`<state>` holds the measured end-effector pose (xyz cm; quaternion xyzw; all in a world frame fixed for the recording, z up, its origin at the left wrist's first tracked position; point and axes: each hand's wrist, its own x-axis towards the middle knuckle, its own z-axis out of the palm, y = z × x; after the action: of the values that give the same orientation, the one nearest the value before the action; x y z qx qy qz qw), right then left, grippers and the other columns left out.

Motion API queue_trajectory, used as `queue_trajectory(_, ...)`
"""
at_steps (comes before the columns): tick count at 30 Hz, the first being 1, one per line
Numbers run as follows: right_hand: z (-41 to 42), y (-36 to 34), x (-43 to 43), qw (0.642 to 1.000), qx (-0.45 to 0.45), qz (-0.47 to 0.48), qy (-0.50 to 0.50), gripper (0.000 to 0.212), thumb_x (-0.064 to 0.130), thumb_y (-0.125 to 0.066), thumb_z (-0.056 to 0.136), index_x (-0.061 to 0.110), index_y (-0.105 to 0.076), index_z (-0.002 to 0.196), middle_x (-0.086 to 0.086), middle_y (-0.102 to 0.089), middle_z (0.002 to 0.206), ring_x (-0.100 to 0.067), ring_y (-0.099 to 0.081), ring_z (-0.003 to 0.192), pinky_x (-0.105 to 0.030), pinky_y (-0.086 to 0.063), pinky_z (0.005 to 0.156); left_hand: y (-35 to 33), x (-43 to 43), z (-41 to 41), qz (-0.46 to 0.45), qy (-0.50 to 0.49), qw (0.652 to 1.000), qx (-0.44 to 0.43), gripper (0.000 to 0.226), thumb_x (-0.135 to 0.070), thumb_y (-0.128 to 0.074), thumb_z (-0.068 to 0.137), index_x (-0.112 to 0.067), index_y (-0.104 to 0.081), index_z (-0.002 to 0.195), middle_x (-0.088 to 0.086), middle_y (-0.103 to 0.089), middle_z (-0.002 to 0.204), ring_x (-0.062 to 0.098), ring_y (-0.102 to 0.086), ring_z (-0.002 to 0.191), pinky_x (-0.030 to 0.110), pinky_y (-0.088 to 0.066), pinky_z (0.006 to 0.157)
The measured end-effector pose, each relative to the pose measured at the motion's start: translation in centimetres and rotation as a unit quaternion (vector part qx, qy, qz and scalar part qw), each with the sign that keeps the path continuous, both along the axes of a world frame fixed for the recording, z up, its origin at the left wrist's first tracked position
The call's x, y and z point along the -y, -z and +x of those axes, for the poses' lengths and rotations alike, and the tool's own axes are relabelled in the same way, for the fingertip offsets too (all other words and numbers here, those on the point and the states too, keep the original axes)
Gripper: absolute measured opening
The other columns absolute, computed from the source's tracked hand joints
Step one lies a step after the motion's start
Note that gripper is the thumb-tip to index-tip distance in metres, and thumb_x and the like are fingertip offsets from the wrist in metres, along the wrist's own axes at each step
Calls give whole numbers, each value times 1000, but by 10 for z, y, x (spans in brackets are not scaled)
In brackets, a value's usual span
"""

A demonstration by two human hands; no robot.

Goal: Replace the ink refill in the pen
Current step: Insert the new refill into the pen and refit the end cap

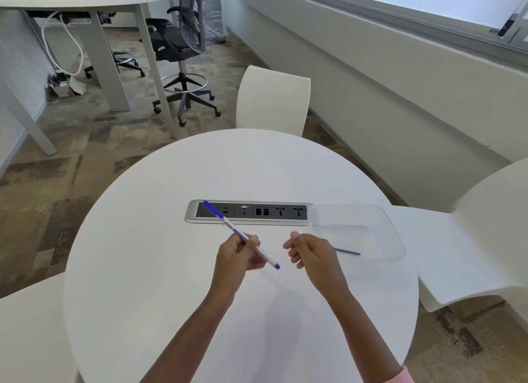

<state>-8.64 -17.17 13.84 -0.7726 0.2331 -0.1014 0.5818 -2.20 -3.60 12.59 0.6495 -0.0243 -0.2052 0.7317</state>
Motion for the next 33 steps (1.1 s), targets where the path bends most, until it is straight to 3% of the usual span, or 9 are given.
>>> queue_trajectory(4,5,7,-7,998,-4,-61,-12,17,16,-55,88,10,-67,79,10,-58,63,-8,-55,62,-23,-46,64,20,-9,-3,206,79,972,87,13,-19,-54,90,-11,-57,80,0,-61,66,16,-62,57,28,-53,60)
queue_trajectory(6,9,13,-15,996,-19,-75,-33,15,19,-57,86,10,-68,82,8,-62,68,-9,-55,66,-25,-47,68,29,-11,-5,307,142,927,163,12,-23,-54,89,-12,-58,85,1,-63,74,19,-62,66,31,-50,66)
queue_trajectory(8,13,21,-24,995,-40,-79,-53,15,21,-59,85,11,-69,83,2,-67,78,-8,-56,68,-15,-45,66,37,-13,-9,372,195,882,213,16,-25,-52,90,-11,-60,90,3,-65,83,18,-58,71,29,-45,66)
queue_trajectory(10,16,32,-32,992,-62,-92,-65,14,22,-61,84,11,-69,85,-3,-70,86,-5,-54,67,-5,-39,59,43,-14,-11,381,224,873,206,20,-26,-50,90,-8,-59,92,6,-66,87,20,-58,74,31,-45,67)
queue_trajectory(15,22,52,-41,991,-95,-77,-48,11,17,-59,84,8,-64,87,-9,-70,88,-10,-57,71,-10,-41,62,56,-17,-6,363,255,884,149,22,-28,-51,90,-6,-57,87,6,-61,81,22,-58,73,29,-43,65)
queue_trajectory(18,27,63,-42,991,-112,-71,-11,7,19,-56,86,12,-57,84,-5,-67,79,-9,-58,65,-11,-40,56,66,-21,-2,375,243,880,160,25,-35,-50,90,-11,-56,87,7,-65,94,22,-60,81,29,-43,67)
queue_trajectory(25,35,88,-41,979,-150,-134,26,19,26,-54,88,9,-57,97,0,-60,76,-11,-55,64,-16,-41,56,102,-31,15,422,178,845,277,37,-41,-41,93,-19,-49,122,1,-51,132,14,-44,122,25,-38,98)
queue_trajectory(28,41,99,-43,971,-169,-165,41,20,27,-54,88,10,-55,98,-3,-62,79,-13,-53,66,-21,-41,63,117,-35,25,498,184,797,288,46,-43,-34,94,-21,-36,135,4,-31,150,19,-20,140,28,-22,112)
queue_trajectory(33,53,113,-49,961,-199,-187,49,20,23,-49,90,8,-53,103,-13,-66,91,-22,-59,77,-32,-49,74,134,-40,40,564,219,745,283,54,-43,-25,96,-18,-16,143,9,-6,157,25,0,144,34,-5,116)
